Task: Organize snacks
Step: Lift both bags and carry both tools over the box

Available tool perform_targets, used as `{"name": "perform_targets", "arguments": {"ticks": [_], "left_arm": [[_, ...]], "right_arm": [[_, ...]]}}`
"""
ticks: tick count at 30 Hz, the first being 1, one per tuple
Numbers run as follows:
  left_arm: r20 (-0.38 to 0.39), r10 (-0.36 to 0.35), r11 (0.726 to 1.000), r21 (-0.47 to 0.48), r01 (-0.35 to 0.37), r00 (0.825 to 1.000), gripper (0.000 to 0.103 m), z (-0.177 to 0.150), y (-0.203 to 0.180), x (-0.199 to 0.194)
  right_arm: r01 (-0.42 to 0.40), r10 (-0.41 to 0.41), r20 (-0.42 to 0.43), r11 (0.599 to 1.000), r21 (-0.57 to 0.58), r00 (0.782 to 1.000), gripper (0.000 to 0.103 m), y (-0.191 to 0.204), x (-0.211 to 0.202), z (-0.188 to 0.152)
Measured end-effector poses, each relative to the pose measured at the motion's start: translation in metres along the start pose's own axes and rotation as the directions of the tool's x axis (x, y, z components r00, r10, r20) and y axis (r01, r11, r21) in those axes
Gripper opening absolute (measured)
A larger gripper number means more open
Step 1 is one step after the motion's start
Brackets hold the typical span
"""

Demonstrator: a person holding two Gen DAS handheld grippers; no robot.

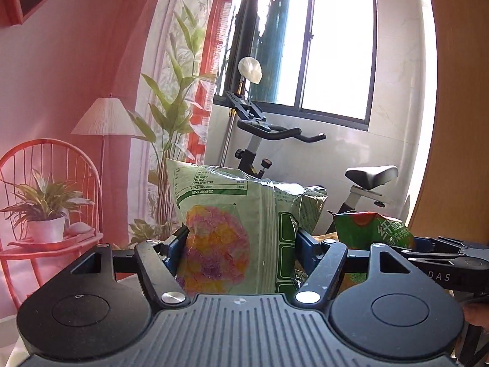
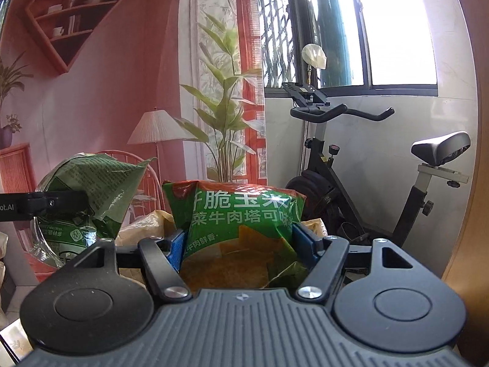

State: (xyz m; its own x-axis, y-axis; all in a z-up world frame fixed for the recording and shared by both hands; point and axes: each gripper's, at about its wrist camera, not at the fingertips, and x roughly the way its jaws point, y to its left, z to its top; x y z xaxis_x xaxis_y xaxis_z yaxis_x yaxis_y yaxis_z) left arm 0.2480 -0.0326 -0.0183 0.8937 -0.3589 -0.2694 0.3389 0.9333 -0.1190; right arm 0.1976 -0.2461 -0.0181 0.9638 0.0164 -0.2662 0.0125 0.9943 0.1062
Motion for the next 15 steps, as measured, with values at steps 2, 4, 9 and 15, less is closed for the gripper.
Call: {"name": "perform_targets", "arguments": {"ticks": [2, 4, 9, 15], "left_arm": [[-0.019, 0.023, 1.000, 0.003, -0.023, 1.000, 0.074, 0.006, -0.001, 0.019], [-0.047, 0.033, 0.999, 0.026, -0.032, 0.998, 0.074, 0.008, -0.001, 0.038], [-0.128, 0.045, 0.998, 0.038, -0.041, 0.991, 0.074, 0.002, 0.002, 0.072], [-0.175, 0.029, 0.997, 0.076, -0.016, 0.984, 0.076, -0.008, -0.005, 0.085]], "right_arm": [[0.028, -0.028, -0.016, 1.000, 0.001, 0.999, 0.071, -0.007, 0.020, 0.002], [0.057, -0.057, -0.035, 0.998, -0.006, 0.998, 0.071, -0.011, 0.036, 0.001], [0.091, -0.091, -0.079, 0.996, -0.011, 0.993, 0.071, -0.020, 0.060, -0.009], [0.089, -0.093, -0.106, 0.995, -0.045, 0.990, 0.073, -0.017, 0.071, -0.016]]}}
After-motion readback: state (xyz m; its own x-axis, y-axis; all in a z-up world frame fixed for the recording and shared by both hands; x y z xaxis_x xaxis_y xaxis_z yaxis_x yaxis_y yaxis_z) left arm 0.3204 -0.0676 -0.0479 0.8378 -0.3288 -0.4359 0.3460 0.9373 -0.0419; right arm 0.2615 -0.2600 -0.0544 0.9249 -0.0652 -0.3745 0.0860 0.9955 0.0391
